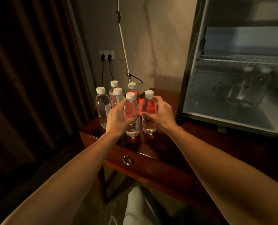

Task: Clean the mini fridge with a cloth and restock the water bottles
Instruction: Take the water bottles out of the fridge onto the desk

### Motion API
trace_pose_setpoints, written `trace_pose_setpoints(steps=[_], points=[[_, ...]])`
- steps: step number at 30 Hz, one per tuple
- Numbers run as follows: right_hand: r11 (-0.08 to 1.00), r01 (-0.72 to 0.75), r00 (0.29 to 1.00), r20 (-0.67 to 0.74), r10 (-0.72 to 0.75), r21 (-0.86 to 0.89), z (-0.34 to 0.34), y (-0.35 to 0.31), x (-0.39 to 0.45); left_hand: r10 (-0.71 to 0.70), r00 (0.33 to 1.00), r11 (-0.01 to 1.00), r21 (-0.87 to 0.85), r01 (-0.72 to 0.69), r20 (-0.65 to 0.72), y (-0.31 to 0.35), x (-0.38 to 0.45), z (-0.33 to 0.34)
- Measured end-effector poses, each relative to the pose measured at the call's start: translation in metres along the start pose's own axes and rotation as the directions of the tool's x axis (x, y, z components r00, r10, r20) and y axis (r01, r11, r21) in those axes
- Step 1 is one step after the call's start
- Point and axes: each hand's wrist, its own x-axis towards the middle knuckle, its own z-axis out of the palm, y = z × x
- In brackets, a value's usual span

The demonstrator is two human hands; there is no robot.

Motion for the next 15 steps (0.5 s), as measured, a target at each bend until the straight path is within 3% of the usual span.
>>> trace_pose_setpoints(steps=[6, 10, 15], points=[[0.999, -0.042, 0.998, 0.040, 0.041, 0.014, -0.012, 0.004, -0.007, -0.011, 1.000, 0.995, 0.102, 0.012, -0.019, 0.008, -0.005, -0.004], [0.994, -0.090, 0.996, -0.008, 0.090, -0.059, -0.039, 0.012, -0.016, -0.010, 0.996, 0.990, 0.140, 0.023, -0.092, 0.023, -0.004, -0.013], [0.975, -0.144, 0.989, -0.069, 0.134, -0.171, -0.090, 0.028, -0.029, 0.108, 0.983, 0.986, 0.142, -0.087, -0.146, 0.059, -0.005, -0.007]])
